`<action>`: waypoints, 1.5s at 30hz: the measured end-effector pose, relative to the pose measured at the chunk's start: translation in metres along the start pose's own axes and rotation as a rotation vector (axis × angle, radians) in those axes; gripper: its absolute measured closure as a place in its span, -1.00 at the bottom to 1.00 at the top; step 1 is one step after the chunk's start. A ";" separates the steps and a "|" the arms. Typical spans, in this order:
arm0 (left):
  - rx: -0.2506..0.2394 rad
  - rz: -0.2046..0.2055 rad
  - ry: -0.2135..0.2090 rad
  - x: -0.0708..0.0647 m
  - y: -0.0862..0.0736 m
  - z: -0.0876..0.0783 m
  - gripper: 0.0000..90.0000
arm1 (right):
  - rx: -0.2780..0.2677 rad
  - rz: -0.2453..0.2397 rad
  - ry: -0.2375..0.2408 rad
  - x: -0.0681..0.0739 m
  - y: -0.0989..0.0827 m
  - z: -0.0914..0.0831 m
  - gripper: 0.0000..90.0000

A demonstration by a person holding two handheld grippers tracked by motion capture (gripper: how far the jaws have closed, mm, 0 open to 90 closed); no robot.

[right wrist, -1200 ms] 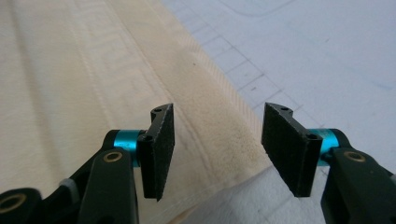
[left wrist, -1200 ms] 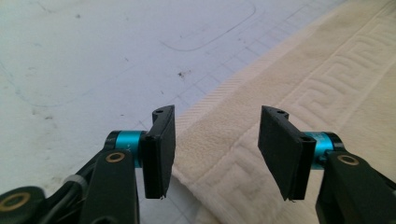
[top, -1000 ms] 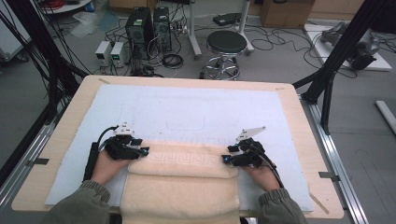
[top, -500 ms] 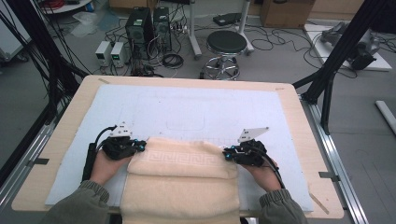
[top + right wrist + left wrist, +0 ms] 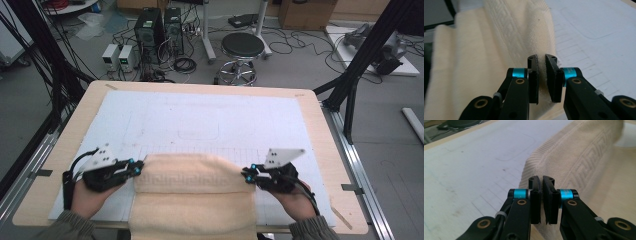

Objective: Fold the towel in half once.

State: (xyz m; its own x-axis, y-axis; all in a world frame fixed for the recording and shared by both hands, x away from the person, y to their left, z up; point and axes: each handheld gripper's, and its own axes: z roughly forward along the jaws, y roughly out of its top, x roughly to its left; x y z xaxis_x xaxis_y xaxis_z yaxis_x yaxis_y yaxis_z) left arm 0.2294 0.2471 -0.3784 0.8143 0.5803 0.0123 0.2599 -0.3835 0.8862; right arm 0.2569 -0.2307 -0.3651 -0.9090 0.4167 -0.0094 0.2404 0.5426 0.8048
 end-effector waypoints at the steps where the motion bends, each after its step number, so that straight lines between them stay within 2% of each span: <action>1: -0.002 0.007 -0.016 -0.007 -0.004 -0.006 0.86 | -0.006 -0.015 0.021 0.012 -0.003 -0.007 0.76; 4: 0.008 0.018 -0.046 -0.029 -0.020 -0.024 0.68 | -0.001 -0.029 0.051 0.036 -0.014 -0.020 0.61; 6: 0.021 0.013 -0.040 -0.031 -0.025 -0.030 0.60 | -0.002 -0.017 0.060 0.043 -0.022 -0.026 0.58; 8: 0.022 -0.004 -0.027 -0.027 -0.026 -0.029 0.54 | -0.010 -0.002 0.051 0.041 -0.026 -0.029 0.55; 11: 0.040 -0.009 -0.006 -0.017 -0.025 -0.018 0.46 | -0.014 0.026 0.038 0.030 -0.029 -0.023 0.48; 17: 0.055 -0.021 0.032 0.003 -0.023 0.011 0.30 | 0.032 0.052 -0.016 0.000 -0.030 0.006 0.30; 19: 0.073 -0.021 0.050 0.011 -0.023 0.021 0.22 | 0.029 0.060 -0.027 -0.010 -0.030 0.016 0.22; 23: 0.109 -0.045 0.076 0.027 -0.022 0.039 0.11 | 0.060 0.067 -0.062 -0.026 -0.030 0.035 0.08; 28: 0.159 -0.076 0.083 0.044 -0.024 0.059 -0.04 | 0.108 0.070 -0.072 -0.041 -0.030 0.053 -0.06; 32: 0.221 -0.114 0.074 0.052 -0.031 0.071 -0.16 | 0.141 0.094 -0.078 -0.049 -0.035 0.060 -0.16; 36: 0.218 -0.146 0.043 0.054 -0.035 0.072 -0.09 | 0.156 0.128 -0.051 -0.053 -0.041 0.065 -0.15; 38: 0.219 -0.151 0.012 0.054 -0.035 0.071 0.16 | 0.151 0.141 -0.025 -0.054 -0.044 0.067 -0.03; 42: 0.220 -0.167 -0.039 0.053 -0.035 0.071 0.61 | 0.140 0.155 0.031 -0.054 -0.044 0.066 0.41; 43: 0.220 -0.165 -0.039 0.052 -0.034 0.071 0.72 | 0.138 0.158 0.057 -0.054 -0.044 0.066 0.61; 44: 0.225 -0.155 -0.033 0.051 -0.033 0.070 0.75 | 0.139 0.156 0.078 -0.054 -0.043 0.066 0.73; 45: 0.227 -0.155 -0.024 0.051 -0.032 0.071 0.78 | 0.140 0.154 0.081 -0.053 -0.043 0.067 0.78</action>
State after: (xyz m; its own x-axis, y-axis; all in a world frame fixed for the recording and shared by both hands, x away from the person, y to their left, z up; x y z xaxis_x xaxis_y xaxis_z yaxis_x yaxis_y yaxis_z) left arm 0.2993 0.2383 -0.4388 0.7672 0.6283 -0.1290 0.4897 -0.4439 0.7504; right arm 0.3175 -0.2270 -0.4387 -0.8809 0.4455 0.1595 0.4183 0.5754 0.7028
